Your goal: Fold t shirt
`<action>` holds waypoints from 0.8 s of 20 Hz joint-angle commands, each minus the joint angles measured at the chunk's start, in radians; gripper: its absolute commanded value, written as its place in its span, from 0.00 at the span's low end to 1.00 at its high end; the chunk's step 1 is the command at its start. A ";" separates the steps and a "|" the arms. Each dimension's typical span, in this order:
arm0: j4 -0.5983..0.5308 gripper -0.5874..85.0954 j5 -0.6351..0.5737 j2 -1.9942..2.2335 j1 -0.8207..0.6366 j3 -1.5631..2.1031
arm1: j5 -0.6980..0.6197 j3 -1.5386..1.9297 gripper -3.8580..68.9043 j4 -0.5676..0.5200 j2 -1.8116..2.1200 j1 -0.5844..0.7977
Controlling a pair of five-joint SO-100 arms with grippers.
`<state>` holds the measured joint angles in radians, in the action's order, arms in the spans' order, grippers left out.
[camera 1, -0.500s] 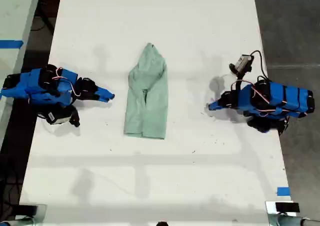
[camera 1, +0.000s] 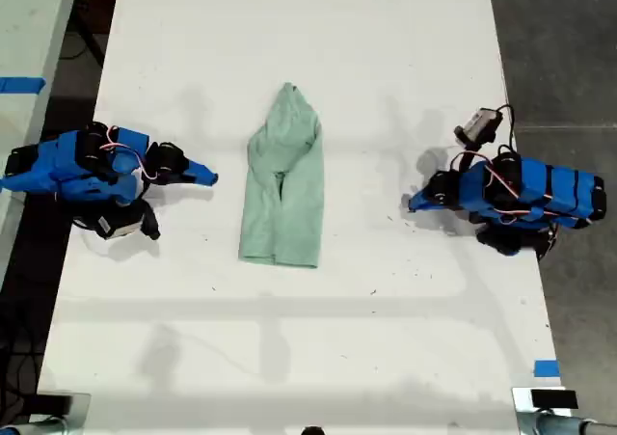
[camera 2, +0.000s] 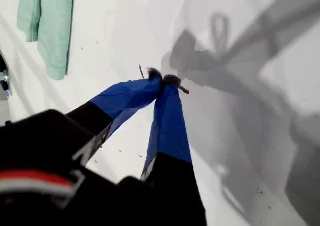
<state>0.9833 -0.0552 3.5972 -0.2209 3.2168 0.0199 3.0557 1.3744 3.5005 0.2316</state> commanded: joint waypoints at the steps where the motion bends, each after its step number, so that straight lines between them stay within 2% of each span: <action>1: -0.031 0.01 -0.005 0.008 -0.014 0.006 | 0.012 0.034 0.06 0.002 0.012 0.011; 4: -0.044 0.01 -0.009 0.008 0.006 0.011 | 0.009 0.046 0.06 -0.028 0.012 0.003; 6: -0.163 0.01 -0.069 -0.067 0.012 0.002 | -0.018 0.040 0.06 -0.094 0.009 -0.009; 7: -0.222 0.01 -0.077 -0.232 0.020 -0.077 | -0.011 0.028 0.06 -0.132 0.002 -0.017; 9: -0.235 0.02 -0.091 -0.834 0.075 -0.442 | 0.009 -0.086 0.07 -0.186 -0.107 -0.069; 10: -0.172 0.13 -0.086 -1.135 0.124 -0.673 | 0.018 -0.173 0.09 -0.227 -0.229 -0.097; 11: -0.057 0.21 -0.064 -1.393 0.167 -0.911 | 0.025 -0.281 0.17 -0.265 -0.385 -0.130; 12: 0.061 0.28 -0.044 -1.601 0.199 -1.124 | 0.026 -0.400 0.29 -0.301 -0.561 -0.163; 14: 0.204 0.31 0.006 -1.845 0.245 -1.396 | 0.018 -0.621 0.39 -0.373 -0.913 -0.212; 16: 0.210 0.30 0.040 -1.899 0.258 -1.436 | 0.000 -0.827 0.42 -0.417 -1.218 -0.232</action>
<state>1.1643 -0.0583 1.8086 0.0046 1.9297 0.0322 2.4590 1.0201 2.5878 0.0322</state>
